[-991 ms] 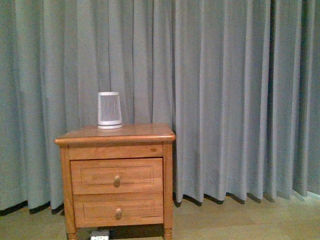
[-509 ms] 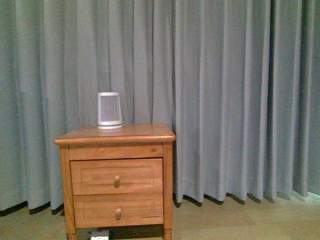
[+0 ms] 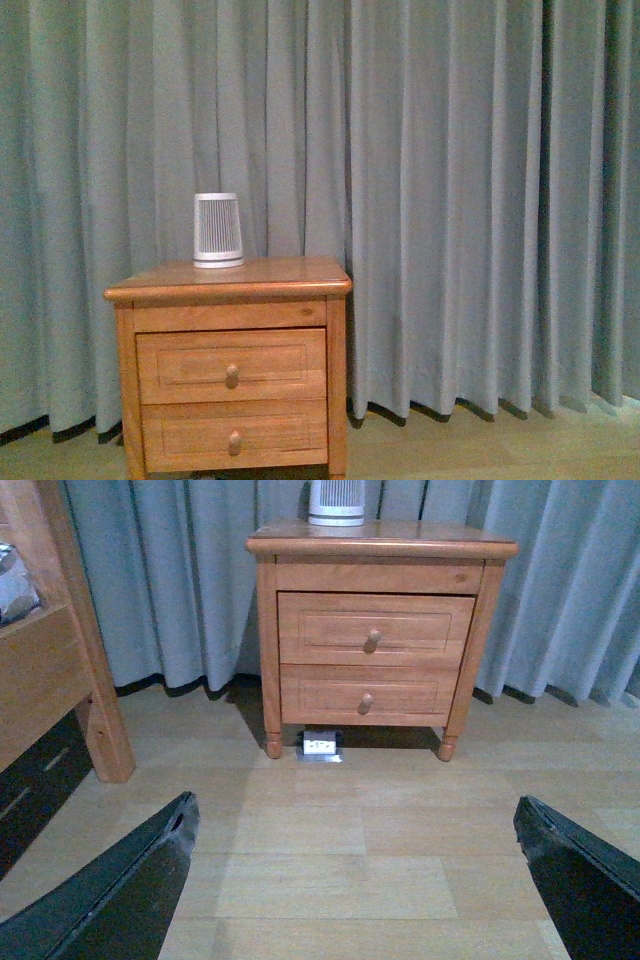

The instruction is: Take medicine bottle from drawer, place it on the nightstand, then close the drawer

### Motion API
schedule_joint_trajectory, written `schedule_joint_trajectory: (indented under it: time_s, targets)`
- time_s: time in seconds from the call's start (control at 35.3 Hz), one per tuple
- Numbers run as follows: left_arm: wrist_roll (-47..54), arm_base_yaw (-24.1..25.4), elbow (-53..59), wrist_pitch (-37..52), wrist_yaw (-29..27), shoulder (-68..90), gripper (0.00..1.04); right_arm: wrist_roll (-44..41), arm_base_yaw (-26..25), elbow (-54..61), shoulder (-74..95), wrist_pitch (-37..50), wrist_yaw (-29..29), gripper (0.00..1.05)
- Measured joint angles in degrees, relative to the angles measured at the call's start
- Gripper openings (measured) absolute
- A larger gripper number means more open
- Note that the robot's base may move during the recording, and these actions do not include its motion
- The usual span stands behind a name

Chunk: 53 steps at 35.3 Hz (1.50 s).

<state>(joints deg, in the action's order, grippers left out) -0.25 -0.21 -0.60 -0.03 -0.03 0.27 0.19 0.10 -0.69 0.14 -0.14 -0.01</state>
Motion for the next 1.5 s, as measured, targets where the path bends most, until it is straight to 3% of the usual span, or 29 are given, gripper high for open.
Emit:
schedule_joint_trajectory:
  time_s: [1.13, 1.22, 1.33, 1.5]
  targets:
    - [0.0, 0.0, 0.0, 0.0, 0.0, 0.0, 0.98, 0.0, 0.0, 0.0, 0.0, 0.0, 0.0, 0.98]
    - [-5.4, 2.0, -2.2, -4.9, 7.0, 5.3, 0.98, 0.0, 0.0, 0.0, 0.0, 0.0, 0.0, 0.98]
    - [-8.4, 2.3, -2.5, 1.8, 8.1, 17.5, 0.98, 0.0, 0.0, 0.0, 0.0, 0.0, 0.0, 0.98]
    - [-6.9, -0.6, -8.1, 32.8, 5.3, 51.2, 0.98, 0.0, 0.0, 0.0, 0.0, 0.0, 0.0, 0.98]
